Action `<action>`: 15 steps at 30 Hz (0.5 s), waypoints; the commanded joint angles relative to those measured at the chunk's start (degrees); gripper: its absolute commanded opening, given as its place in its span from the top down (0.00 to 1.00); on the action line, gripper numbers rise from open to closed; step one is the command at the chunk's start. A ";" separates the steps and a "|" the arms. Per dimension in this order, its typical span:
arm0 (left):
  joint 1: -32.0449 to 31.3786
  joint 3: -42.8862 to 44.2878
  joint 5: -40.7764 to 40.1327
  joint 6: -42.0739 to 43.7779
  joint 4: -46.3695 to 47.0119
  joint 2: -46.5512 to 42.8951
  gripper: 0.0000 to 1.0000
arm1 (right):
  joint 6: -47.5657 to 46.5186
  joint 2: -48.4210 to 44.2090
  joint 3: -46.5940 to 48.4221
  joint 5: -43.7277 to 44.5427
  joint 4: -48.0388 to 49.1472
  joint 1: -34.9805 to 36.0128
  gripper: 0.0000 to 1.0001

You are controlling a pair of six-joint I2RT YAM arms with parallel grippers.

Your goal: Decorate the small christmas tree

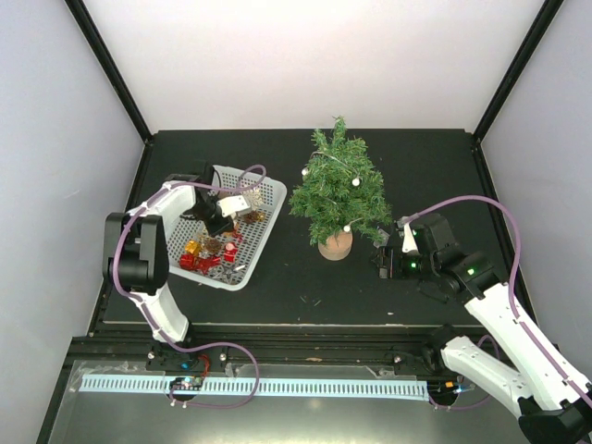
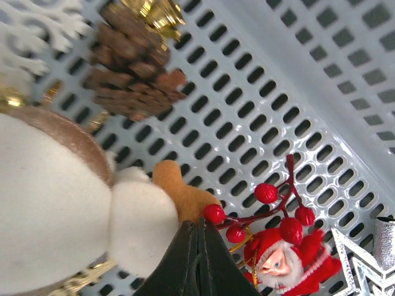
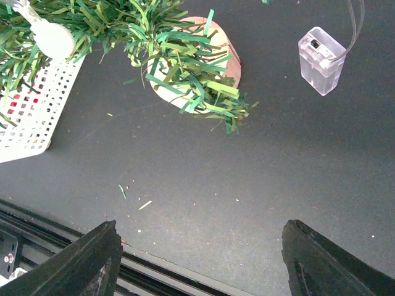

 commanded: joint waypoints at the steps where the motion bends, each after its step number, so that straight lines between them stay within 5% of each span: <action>1: 0.88 4.18 1.90 0.75 -2.23 -3.53 0.98 | 1.03 -0.78 -0.79 -0.27 1.37 0.10 0.28; 15: 2.44 3.81 0.90 -2.96 2.92 -4.11 0.99 | 1.46 -0.78 -1.60 -0.27 2.07 0.11 0.28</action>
